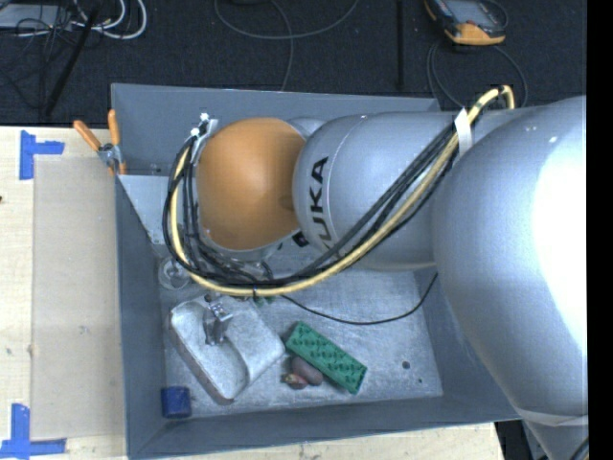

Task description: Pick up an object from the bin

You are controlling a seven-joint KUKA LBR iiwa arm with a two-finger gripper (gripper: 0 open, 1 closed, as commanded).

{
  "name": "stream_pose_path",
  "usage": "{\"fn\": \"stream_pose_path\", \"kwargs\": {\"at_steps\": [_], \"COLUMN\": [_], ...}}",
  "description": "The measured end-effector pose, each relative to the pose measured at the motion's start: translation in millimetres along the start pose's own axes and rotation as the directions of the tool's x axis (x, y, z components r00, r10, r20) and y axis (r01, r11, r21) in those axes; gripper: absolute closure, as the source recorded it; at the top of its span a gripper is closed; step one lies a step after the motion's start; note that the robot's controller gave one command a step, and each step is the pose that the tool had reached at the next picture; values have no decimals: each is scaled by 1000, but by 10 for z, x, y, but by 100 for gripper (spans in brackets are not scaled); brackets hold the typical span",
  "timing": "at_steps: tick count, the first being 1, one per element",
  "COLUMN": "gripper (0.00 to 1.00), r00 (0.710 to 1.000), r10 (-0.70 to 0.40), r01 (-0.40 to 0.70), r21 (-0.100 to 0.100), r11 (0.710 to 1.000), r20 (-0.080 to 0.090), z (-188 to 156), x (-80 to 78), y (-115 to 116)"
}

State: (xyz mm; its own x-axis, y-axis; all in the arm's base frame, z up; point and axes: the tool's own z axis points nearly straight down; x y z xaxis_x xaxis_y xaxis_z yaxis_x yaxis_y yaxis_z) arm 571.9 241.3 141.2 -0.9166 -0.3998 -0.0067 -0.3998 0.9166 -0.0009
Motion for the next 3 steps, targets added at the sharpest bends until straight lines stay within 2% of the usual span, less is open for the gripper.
{"fn": "stream_pose_path", "kwargs": {"at_steps": [1,2,3], "gripper": [0,100,100], "r00": [973,974,991], "r10": [-231,-227,-137], "r01": [231,227,137], "r21": [-4,-5,-1], "r11": [973,974,991], "r20": [-10,-5,1], "z": [599,574,-913], "x": [46,34,234], "y": [-132,-130,-106]}}
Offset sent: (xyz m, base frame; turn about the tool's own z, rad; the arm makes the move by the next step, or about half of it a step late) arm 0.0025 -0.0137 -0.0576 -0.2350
